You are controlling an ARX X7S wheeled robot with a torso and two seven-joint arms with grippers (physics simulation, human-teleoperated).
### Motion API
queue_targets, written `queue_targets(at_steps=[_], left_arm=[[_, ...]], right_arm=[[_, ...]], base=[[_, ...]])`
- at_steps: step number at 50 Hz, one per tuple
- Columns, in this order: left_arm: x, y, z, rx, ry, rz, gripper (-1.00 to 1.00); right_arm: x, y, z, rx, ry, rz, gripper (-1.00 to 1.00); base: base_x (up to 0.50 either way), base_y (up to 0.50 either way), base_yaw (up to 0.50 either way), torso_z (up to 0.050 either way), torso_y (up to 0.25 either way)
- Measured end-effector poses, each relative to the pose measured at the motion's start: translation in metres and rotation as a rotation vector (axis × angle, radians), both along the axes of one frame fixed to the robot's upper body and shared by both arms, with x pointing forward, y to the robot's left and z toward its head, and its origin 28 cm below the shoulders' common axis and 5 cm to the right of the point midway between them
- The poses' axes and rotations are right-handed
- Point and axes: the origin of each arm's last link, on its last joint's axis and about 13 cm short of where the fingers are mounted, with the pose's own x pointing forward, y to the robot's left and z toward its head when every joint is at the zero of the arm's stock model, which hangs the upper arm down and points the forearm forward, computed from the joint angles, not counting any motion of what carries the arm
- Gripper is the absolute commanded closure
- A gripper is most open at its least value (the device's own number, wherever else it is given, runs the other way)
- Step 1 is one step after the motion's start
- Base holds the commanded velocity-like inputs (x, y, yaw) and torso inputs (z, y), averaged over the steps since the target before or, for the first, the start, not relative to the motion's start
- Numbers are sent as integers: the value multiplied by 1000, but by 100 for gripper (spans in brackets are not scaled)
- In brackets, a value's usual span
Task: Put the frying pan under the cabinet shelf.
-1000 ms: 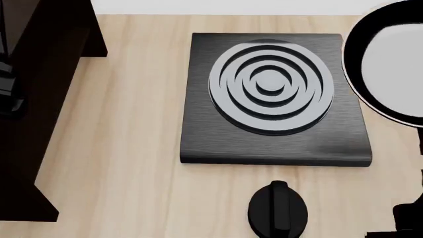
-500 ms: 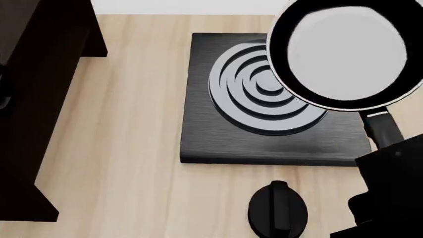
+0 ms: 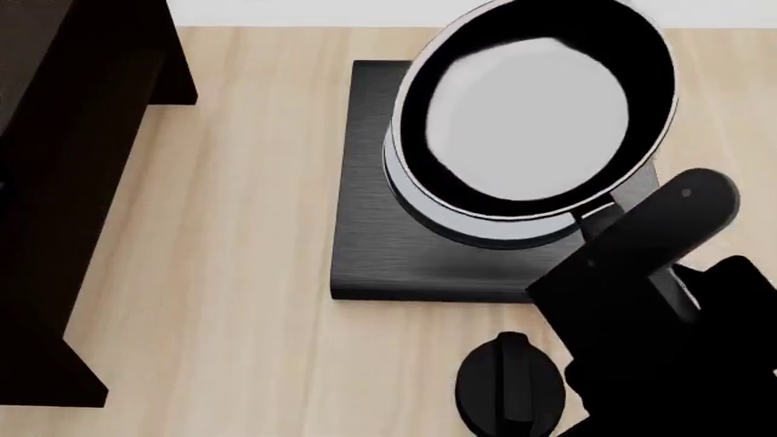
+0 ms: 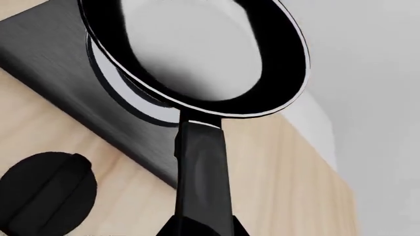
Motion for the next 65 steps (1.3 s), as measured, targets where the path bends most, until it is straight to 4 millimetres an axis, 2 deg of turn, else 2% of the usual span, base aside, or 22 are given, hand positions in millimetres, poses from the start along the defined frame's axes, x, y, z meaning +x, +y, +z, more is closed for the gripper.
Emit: queue_targets(at_steps=[11,34,65], left_arm=[[-4,0,4,6,-22,3,-100],[-15,0,10,2,-64,-1,-100],[-27,4,12,12,-94,19,-100]], right_arm=[[8,9,1,-46,46,40,100],[20,28,13,-73,14,149,100],[42,57,11,-60,88,306,100]], base=[[0,0,0,0,2],[0,0,0,1,2],[0,0,0,0,2]])
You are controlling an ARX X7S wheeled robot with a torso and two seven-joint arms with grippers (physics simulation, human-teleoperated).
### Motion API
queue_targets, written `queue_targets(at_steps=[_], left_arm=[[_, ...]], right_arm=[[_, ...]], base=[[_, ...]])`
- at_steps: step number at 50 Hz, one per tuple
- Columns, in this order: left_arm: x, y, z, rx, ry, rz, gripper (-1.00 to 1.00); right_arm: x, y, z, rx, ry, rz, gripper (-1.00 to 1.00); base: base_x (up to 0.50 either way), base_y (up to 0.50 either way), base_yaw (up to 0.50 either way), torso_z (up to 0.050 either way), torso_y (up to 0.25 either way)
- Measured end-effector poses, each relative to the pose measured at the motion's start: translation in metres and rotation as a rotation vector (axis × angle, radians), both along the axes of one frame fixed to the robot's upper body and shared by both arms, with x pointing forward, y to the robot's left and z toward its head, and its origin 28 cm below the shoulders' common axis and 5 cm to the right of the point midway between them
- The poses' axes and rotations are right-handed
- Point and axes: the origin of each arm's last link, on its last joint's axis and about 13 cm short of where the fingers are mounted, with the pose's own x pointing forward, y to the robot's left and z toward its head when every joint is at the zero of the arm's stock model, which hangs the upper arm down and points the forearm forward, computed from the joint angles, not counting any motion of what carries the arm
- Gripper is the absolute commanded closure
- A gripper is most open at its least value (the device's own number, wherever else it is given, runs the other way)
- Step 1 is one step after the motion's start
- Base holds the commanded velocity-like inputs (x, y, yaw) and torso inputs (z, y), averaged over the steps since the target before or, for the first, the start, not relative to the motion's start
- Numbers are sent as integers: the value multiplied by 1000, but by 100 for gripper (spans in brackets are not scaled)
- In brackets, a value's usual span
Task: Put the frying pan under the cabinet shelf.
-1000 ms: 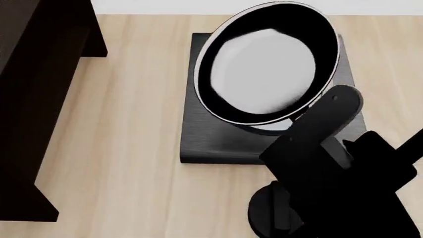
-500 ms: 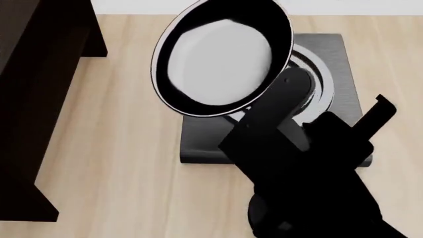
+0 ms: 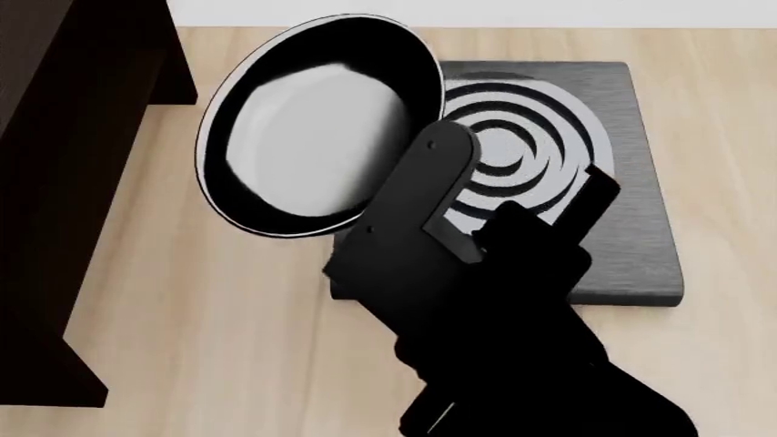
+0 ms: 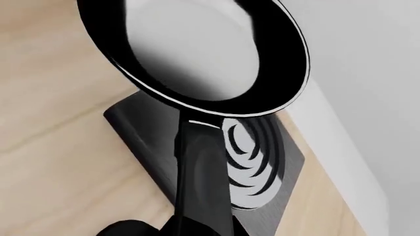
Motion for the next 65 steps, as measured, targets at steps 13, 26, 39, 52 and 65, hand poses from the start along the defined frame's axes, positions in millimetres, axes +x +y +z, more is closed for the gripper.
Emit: queue_targets(at_steps=[13,26,39,52,65], left_arm=[[-5,1,0,10,-8,7,-100],[-7,0,0,23,-12,17,-100],[-10,-1,1,19,-16,7,-100],[-12,-1,0,13,-19,2,-100],[-12,1,-3,8,-15,2,-100]], right_arm=[[3,7,0,5,15,37,100],[6,9,-1,16,35,48,100],[10,11,-4,24,80,64,100],[20,10,-16,19,146,52,100],[33,15,-24,18,184,54,100]], base=[[0,0,0,1,2],[0,0,0,1,2],[0,0,0,1,2],[0,0,0,0,2],[0,0,0,1,2]])
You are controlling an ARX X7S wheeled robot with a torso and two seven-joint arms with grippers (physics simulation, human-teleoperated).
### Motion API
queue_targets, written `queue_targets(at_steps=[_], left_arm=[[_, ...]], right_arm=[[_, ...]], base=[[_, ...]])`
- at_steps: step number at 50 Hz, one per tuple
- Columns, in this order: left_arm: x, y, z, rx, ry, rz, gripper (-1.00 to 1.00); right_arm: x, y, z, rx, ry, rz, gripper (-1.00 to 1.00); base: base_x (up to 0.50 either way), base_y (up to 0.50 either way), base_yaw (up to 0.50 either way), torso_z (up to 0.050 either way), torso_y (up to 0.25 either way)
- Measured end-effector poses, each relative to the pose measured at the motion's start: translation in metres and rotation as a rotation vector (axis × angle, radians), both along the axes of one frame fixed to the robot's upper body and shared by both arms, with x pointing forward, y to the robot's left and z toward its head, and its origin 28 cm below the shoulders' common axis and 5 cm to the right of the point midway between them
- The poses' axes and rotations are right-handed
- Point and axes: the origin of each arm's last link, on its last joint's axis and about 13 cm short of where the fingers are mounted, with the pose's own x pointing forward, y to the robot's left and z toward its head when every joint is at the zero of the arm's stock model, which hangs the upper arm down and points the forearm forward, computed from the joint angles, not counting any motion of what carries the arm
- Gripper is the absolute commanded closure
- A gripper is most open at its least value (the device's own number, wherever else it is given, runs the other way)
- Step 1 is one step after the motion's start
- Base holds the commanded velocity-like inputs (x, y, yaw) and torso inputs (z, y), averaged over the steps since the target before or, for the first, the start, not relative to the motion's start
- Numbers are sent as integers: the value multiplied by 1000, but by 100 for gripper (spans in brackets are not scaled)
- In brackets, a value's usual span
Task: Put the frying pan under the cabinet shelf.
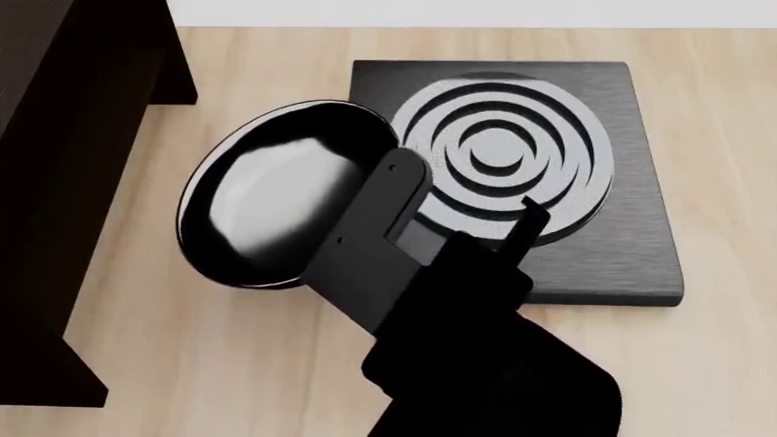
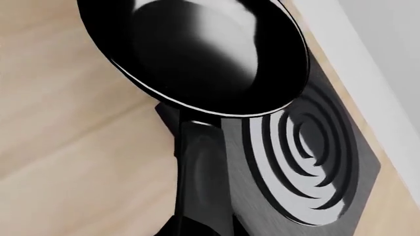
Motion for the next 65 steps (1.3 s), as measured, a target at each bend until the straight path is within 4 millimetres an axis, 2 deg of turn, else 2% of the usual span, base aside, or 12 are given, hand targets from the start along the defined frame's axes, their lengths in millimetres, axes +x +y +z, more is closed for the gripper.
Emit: queue_targets(at_steps=[27,46,65], left_arm=[[5,3,-8,-6,21,7,-100],[10,6,-13,-14,38,14,-100],[15,9,-19,-22,58,29,-100]], right_arm=[[44,17,-30,36,90,55,100],[72,32,-40,39,85,87,100],[113,65,-64,-21,77,208,100]], base=[[0,0,0,0,2],[1,0,0,1,1],[0,1,3,0,0]])
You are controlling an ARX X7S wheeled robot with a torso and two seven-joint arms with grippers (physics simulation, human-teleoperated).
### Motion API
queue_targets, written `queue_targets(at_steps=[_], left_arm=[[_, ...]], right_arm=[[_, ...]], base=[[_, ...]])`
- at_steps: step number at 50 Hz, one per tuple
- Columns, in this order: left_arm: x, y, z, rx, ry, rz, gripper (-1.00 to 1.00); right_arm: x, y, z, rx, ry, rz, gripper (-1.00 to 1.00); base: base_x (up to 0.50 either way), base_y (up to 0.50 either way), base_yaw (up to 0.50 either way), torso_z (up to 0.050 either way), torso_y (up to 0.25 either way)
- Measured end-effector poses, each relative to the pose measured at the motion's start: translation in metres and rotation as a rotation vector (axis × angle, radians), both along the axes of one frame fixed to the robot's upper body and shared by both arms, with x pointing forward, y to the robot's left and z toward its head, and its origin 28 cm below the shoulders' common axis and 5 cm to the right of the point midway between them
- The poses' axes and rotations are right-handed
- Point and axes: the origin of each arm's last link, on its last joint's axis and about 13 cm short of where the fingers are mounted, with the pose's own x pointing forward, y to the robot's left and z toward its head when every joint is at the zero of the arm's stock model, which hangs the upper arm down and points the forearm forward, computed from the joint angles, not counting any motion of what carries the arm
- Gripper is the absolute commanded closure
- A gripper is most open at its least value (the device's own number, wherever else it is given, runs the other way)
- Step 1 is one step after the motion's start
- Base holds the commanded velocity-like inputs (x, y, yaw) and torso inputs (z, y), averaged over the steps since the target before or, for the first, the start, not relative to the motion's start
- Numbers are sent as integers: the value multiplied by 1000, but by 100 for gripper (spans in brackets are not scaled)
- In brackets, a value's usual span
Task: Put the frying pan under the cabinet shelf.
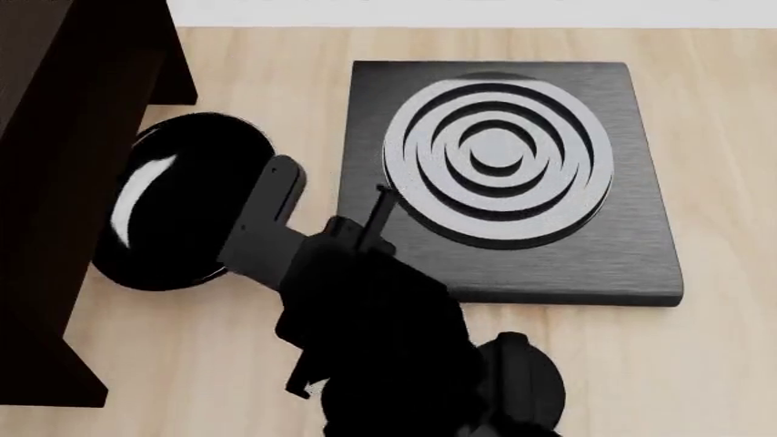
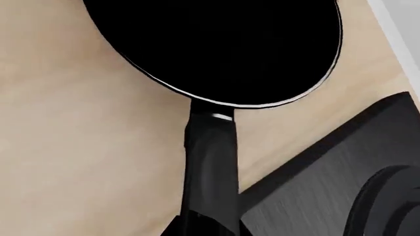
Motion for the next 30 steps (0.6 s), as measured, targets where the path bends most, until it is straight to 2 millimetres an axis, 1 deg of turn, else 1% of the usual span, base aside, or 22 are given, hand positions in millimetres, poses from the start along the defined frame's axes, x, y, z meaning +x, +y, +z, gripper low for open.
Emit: queue_targets(at_steps=[6,15,22,30], left_arm=[[1,0,-1,0,3,4,-100],[2,1,-2,1,6,13,-100],[2,3,-4,3,10,30,-100],[3,7,-6,10,11,67,-100]], right_arm=[[7,8,-10,-9,5,50,100],[10,9,-17,39,49,68,100],[11,12,-18,108,117,99,100],[12,14,-10,157,166,142,100]], base=[[0,1,4,0,0],[0,1,3,0,0],[0,1,2,0,0],[0,0,2,0,0]])
